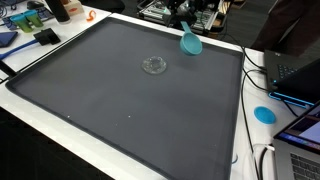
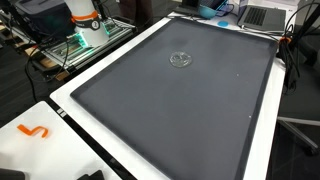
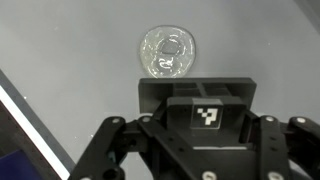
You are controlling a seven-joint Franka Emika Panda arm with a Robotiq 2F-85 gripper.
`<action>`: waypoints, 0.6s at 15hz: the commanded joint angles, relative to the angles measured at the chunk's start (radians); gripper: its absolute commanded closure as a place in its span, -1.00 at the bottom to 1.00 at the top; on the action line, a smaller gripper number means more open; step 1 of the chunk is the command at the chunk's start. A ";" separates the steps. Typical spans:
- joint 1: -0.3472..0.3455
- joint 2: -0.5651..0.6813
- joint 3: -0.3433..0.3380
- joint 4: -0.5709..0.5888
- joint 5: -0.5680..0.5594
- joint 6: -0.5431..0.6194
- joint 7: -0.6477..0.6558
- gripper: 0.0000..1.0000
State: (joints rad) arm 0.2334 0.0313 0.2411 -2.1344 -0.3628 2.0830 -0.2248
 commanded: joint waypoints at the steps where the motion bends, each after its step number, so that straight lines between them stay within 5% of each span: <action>1: 0.023 0.030 0.012 0.036 -0.057 -0.053 0.121 0.38; 9: 0.038 0.090 0.009 0.077 -0.051 -0.044 0.249 0.38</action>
State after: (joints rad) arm 0.2617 0.0920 0.2536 -2.0838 -0.3971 2.0532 -0.0274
